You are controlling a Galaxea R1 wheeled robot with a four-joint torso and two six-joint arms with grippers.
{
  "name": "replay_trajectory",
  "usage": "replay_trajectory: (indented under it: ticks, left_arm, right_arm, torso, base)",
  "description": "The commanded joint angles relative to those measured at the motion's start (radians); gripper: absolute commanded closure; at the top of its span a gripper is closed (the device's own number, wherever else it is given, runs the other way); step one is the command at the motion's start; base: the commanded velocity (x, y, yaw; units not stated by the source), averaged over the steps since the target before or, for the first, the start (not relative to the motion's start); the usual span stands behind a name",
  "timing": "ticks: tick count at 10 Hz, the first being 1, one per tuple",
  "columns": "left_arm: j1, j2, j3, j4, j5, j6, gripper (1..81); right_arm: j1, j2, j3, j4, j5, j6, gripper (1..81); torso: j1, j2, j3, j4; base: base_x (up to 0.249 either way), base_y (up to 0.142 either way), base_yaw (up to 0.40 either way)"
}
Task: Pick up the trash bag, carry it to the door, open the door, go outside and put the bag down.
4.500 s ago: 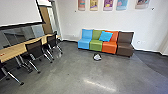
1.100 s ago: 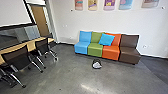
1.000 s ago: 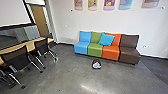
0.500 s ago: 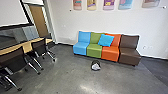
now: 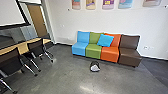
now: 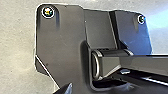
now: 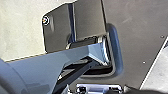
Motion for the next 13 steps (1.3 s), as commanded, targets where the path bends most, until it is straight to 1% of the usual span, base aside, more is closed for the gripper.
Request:
replay_trajectory:
  ticks: [1,3,13]
  left_arm:
    - [-0.032,0.005,0.006,0.014,0.058,-0.001,1.0]
    - [-0.032,0.003,0.006,0.012,0.058,-0.001,1.0]
    - [-0.032,0.008,0.006,0.014,0.058,-0.001,1.0]
  right_arm:
    - [0.03,0.003,0.009,-0.006,-0.064,-0.004,1.0]
    - [0.028,0.003,0.009,-0.008,-0.064,-0.004,1.0]
    - [0.027,0.001,0.0,-0.005,-0.064,-0.004,1.0]
  torso:
    - [0.0,0.0,0.0,0.0]
    - [0.001,0.001,0.0,0.0]
    - [0.001,0.001,0.0,0.0]
  base:
    - [0.132,-0.068,0.0]
    - [0.133,-0.064,0.0]
    - [0.132,0.0,0.0]
